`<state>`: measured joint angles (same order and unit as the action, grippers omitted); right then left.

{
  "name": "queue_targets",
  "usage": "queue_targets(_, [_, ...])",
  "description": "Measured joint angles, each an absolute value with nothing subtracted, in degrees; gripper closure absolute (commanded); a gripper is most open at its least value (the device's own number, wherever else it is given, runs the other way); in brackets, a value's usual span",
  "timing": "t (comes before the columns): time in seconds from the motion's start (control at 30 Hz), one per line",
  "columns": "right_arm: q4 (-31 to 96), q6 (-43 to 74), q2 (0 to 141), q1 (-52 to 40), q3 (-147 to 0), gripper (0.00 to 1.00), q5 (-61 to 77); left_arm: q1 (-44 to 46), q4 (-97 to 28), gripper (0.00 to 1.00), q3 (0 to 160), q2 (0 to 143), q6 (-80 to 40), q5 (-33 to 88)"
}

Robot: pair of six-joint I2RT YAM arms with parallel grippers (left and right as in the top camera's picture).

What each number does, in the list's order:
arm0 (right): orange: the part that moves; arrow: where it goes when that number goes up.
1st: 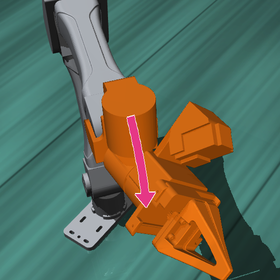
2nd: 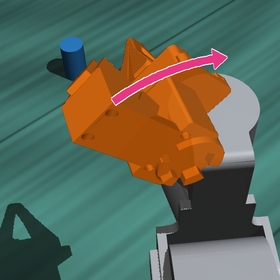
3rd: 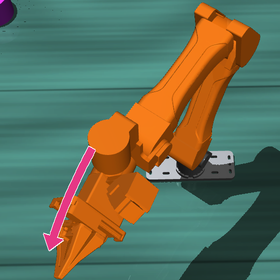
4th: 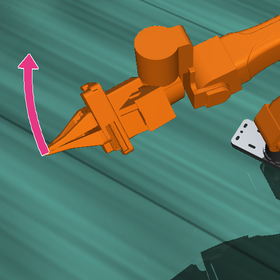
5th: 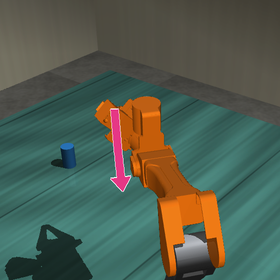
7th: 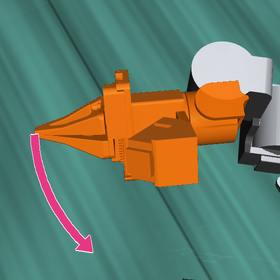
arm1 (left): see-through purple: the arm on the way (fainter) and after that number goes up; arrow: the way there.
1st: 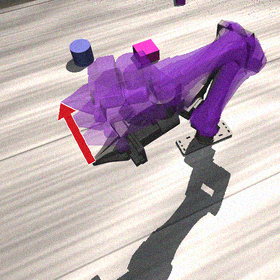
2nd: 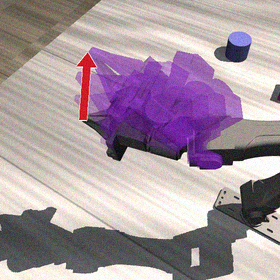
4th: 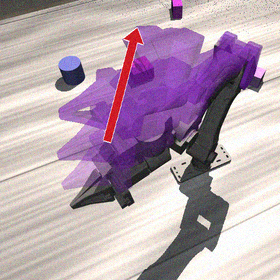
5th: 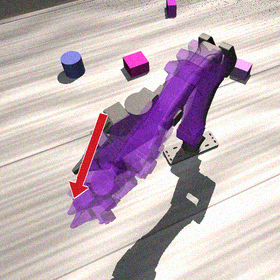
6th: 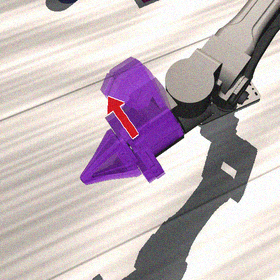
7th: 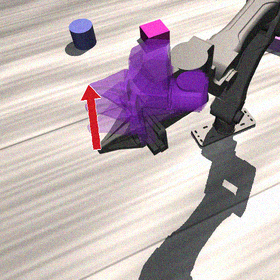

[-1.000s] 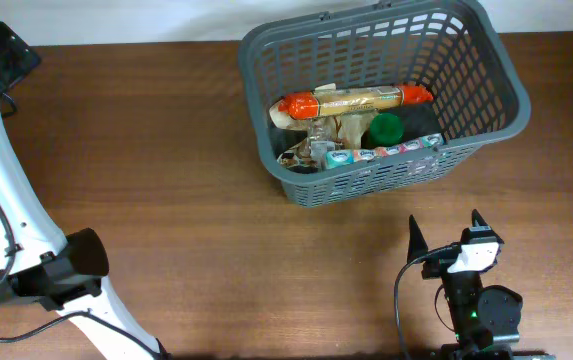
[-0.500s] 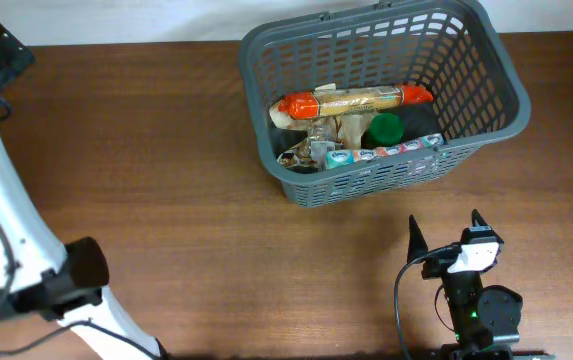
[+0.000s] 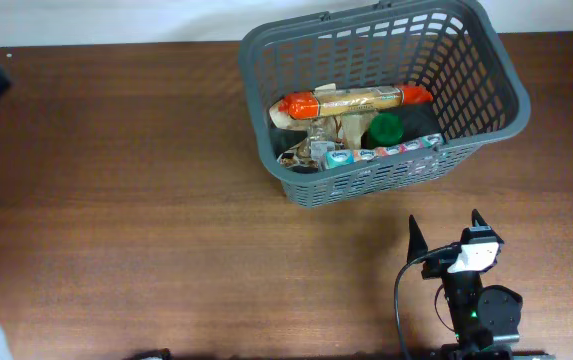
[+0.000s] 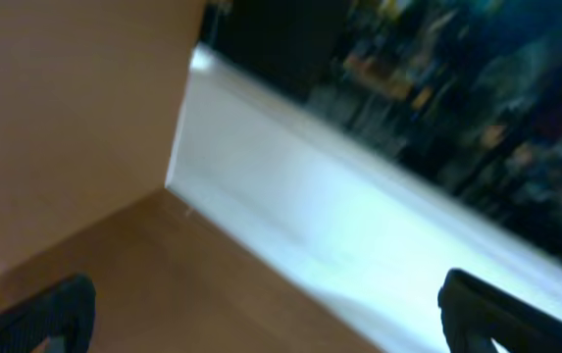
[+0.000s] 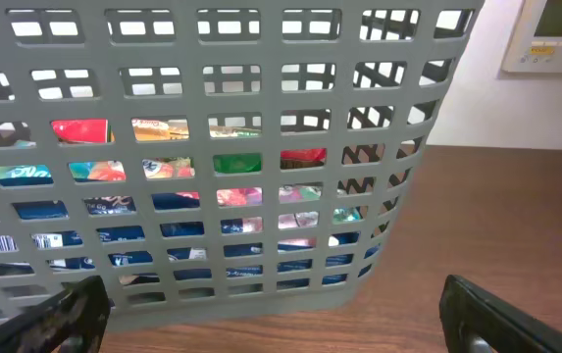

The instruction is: Pack container

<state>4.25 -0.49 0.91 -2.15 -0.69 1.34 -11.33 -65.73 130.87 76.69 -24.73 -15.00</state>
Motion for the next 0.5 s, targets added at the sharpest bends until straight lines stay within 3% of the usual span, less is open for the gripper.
queue_targets(0.17, [4.25, -0.45, 0.91, -2.15, -0.69, 0.01, 1.32, -9.76, -55.66, 0.01, 108.36, 63.57, -24.75, -14.96])
queue_targets(0.5, [4.25, -0.45, 0.91, -2.11, -0.69, 0.01, 1.13, -9.76, -47.46, 0.01, 73.28, 41.25, -26.02, -14.76])
